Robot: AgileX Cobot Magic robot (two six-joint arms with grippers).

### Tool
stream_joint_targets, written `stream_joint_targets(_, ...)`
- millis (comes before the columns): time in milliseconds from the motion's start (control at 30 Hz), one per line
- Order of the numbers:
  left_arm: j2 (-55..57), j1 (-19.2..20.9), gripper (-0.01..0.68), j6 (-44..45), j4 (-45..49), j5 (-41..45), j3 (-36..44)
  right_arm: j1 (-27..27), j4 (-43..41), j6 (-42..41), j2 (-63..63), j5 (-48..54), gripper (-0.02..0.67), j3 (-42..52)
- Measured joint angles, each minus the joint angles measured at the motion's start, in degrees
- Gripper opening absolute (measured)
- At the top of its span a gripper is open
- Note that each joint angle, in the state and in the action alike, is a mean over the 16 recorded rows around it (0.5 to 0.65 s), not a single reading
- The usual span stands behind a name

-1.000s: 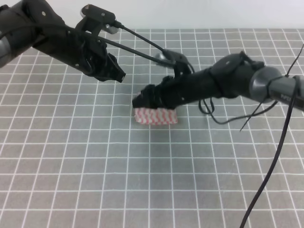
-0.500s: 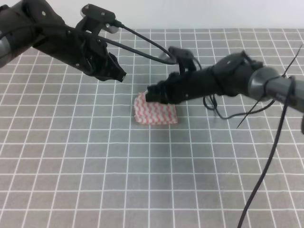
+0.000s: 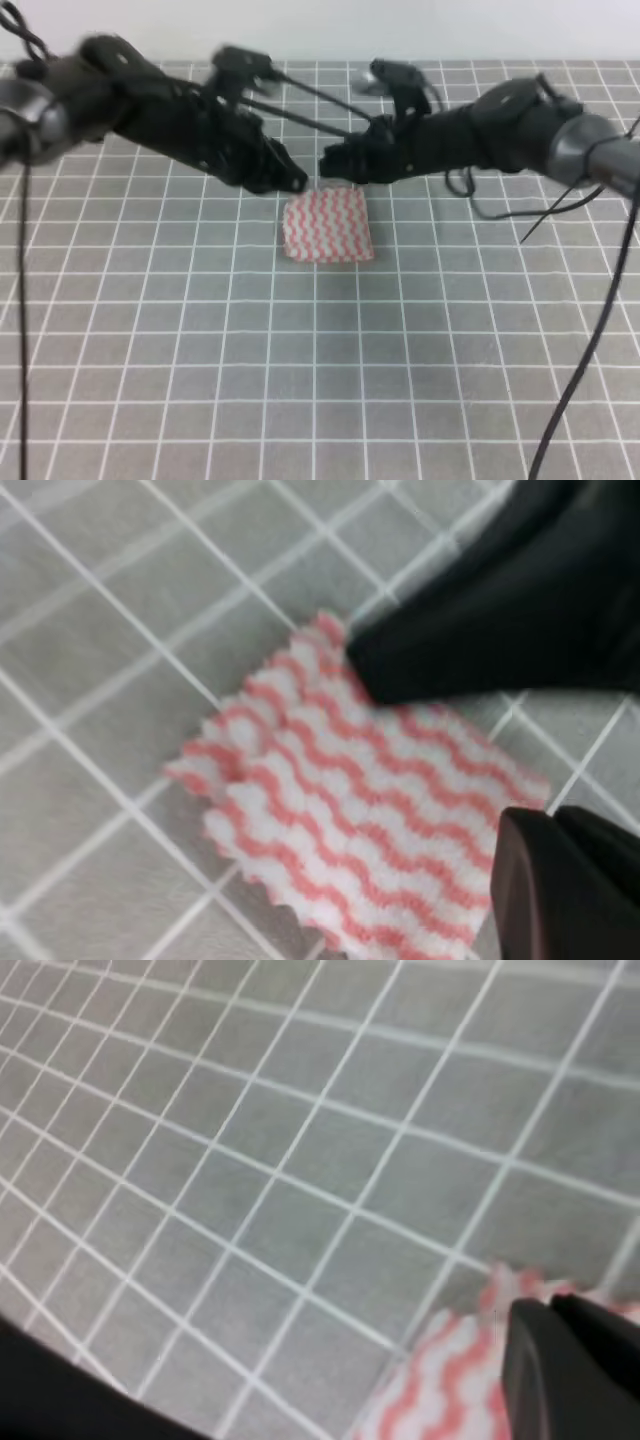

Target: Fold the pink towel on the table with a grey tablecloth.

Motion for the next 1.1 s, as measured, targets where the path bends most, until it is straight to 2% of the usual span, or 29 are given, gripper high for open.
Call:
stream_joint_targets(533, 10.26, -2.56, 0.001, 1.35, -1.30, -8.01, 0.00, -0.91, -19.21, 11.73, 0.03, 5.49, -0.015, -0.41)
stream_joint_targets(1100, 4.83, -2.57, 0.001, 1.62, -1.32, 0.64, 0.02, -0.90, -21.26, 12.49, -3.78, 12.79, -0.015, 0.02)
